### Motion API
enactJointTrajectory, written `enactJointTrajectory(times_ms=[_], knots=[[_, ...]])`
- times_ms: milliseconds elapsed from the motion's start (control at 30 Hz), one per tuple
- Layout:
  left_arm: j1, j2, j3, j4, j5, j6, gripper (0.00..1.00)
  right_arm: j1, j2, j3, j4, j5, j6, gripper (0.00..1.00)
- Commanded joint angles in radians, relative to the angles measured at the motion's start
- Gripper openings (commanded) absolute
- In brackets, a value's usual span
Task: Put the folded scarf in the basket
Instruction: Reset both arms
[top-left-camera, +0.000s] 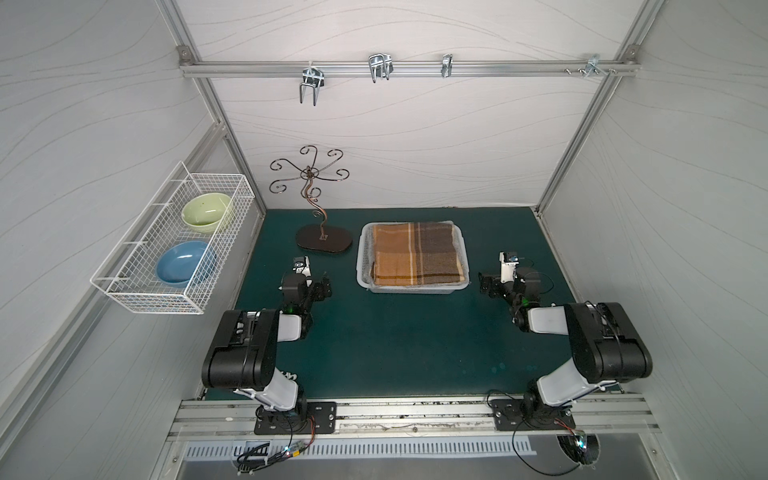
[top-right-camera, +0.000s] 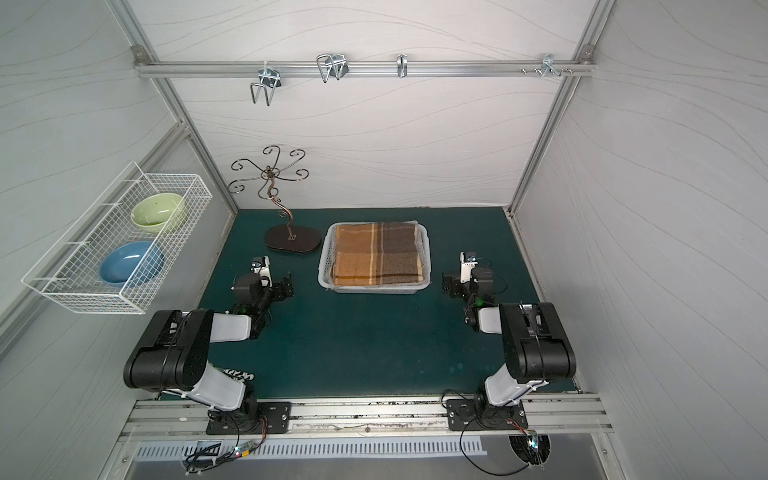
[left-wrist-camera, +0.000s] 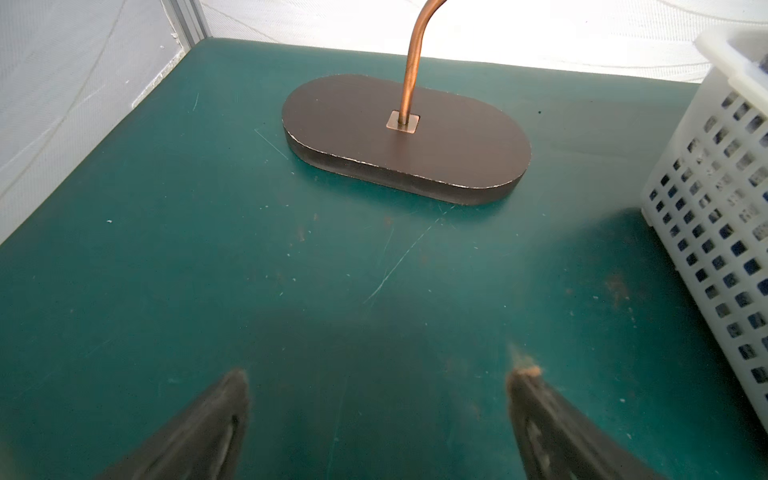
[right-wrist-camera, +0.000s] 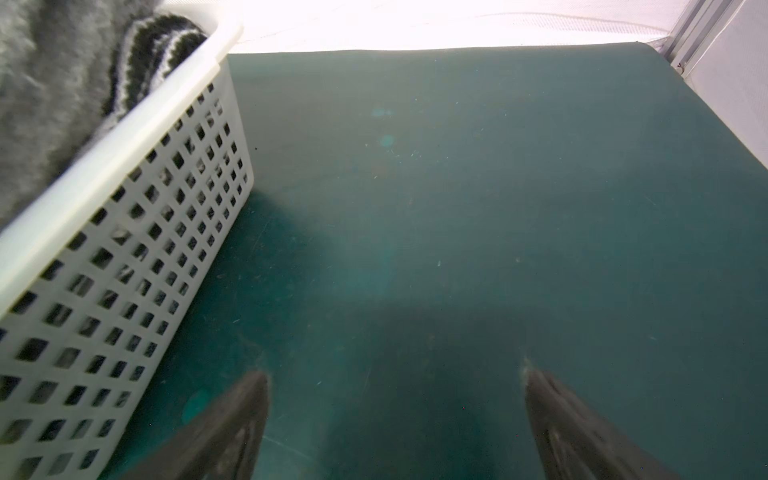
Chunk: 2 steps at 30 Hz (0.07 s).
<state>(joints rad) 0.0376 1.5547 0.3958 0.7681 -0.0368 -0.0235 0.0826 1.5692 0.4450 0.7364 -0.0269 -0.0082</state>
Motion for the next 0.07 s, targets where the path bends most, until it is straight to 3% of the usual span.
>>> enactJointTrajectory(times_ms=[0, 33], knots=[[0.002, -0.006, 0.029, 0.056, 0.013, -0.006, 1.0, -0.008, 0.001, 0.012, 0.029, -0.008, 0.0, 0.99], [0.002, -0.004, 0.029, 0.056, 0.013, -0.007, 1.0, -0.007, 0.0, 0.01, 0.028, -0.01, -0.003, 0.99]])
